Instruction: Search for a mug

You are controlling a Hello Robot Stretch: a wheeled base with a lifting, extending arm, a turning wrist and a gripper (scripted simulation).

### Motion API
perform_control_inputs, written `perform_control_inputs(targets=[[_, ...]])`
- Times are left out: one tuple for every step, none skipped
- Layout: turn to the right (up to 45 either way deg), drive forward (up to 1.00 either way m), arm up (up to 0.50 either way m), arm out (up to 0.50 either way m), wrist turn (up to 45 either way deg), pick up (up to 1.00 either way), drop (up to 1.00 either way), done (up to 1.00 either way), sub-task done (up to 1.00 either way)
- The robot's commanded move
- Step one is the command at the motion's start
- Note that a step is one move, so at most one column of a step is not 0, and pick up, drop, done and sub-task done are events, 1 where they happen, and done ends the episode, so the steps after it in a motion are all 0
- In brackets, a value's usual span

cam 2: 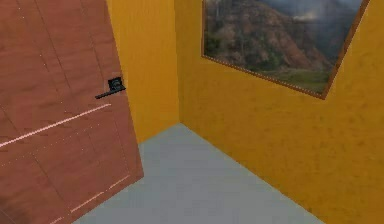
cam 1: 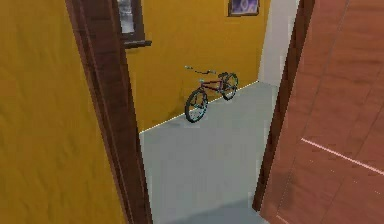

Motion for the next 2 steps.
perform_control_inputs(targets=[[18.0, 0.00, 0.00, 0.00, 0.0, 0.00, 0.00, 0.00, 0.00], [21.0, 0.00, 0.00, 0.00, 0.0, 0.00, 0.00, 0.00, 0.00]])
